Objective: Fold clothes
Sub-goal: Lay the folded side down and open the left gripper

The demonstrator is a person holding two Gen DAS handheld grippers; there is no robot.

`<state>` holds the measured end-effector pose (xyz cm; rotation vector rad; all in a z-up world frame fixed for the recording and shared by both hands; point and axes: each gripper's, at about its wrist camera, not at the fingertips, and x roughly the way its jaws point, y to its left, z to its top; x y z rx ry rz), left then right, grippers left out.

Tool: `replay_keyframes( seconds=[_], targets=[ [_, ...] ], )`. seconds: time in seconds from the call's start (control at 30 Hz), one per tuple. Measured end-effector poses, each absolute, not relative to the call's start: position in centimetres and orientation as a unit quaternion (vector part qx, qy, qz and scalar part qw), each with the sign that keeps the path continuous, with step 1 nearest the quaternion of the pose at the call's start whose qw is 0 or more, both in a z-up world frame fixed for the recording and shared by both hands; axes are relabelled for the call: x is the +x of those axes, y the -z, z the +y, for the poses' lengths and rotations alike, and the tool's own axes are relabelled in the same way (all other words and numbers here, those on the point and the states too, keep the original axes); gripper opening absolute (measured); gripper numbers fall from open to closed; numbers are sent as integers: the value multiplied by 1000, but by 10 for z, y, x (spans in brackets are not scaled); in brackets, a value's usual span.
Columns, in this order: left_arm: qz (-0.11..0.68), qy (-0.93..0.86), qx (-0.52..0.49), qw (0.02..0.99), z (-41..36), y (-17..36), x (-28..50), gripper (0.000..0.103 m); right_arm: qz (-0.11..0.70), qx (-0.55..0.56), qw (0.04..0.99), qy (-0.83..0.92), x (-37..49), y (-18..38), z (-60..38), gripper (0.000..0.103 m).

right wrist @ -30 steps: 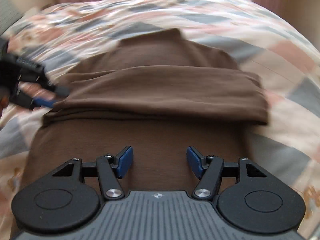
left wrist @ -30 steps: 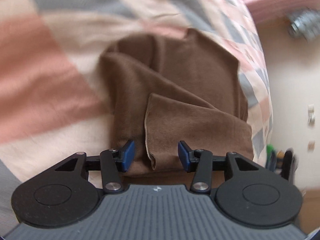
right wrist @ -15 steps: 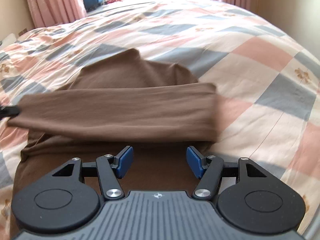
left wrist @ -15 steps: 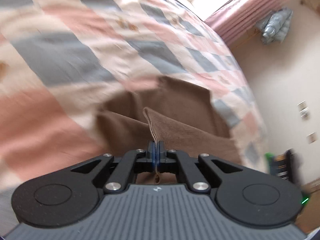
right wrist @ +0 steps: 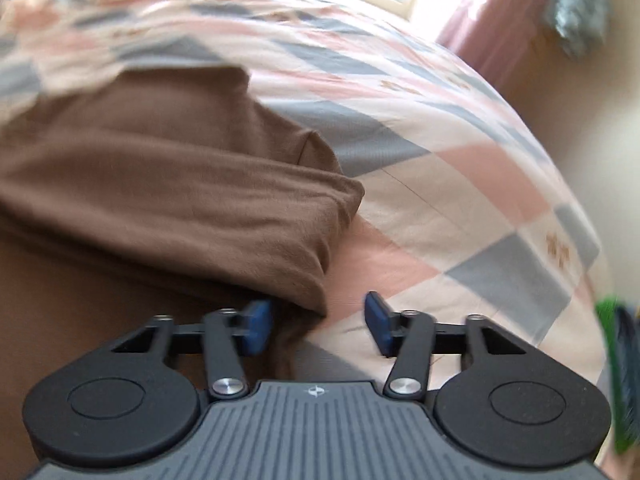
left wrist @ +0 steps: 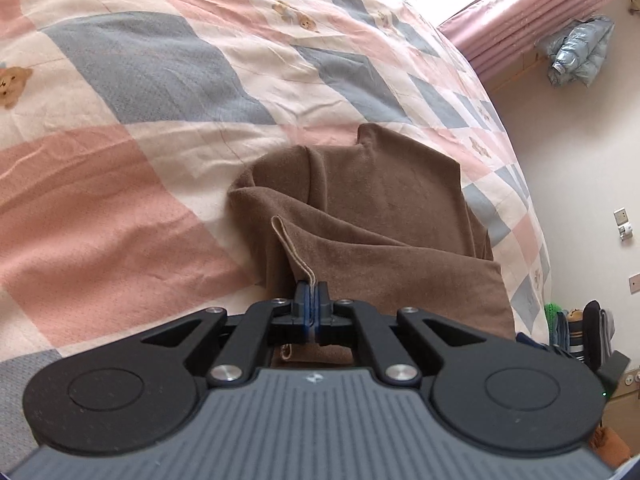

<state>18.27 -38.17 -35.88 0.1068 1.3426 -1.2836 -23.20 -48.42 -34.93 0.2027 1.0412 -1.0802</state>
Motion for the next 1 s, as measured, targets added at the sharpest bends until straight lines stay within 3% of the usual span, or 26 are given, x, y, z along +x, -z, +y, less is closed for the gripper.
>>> replay_keyframes(
  seconds=[0.03, 0.27, 0.33, 0.37, 0.5, 0.67, 0.87, 1.0],
  targets=[
    [577, 556, 46, 596, -382, 357, 182, 0, 469, 103, 728, 489, -237, 350, -488, 6],
    [589, 538, 85, 597, -382, 379, 174, 0, 449, 203, 725, 481, -270, 360, -514, 7],
    [578, 539, 102, 604, -383, 377, 168, 1, 449, 226, 720, 478, -272, 356, -517, 38],
    [571, 539, 106, 610, -383, 372, 167, 1, 451, 233, 720, 473, -273, 352, -518, 41],
    [537, 536, 120, 640, -380, 349, 166, 0, 446, 216, 738, 459, -279, 325, -507, 41],
    [504, 561, 106, 648, -381, 321, 156, 1, 378, 202, 788, 441, -278, 304, -504, 40],
    [509, 550, 201, 631, -413, 363, 125, 5, 425, 205, 780, 411, -250, 353, -529, 39],
    [493, 554, 202, 640, -412, 349, 125, 5, 396, 197, 794, 417, -250, 327, -529, 39]
  ],
)
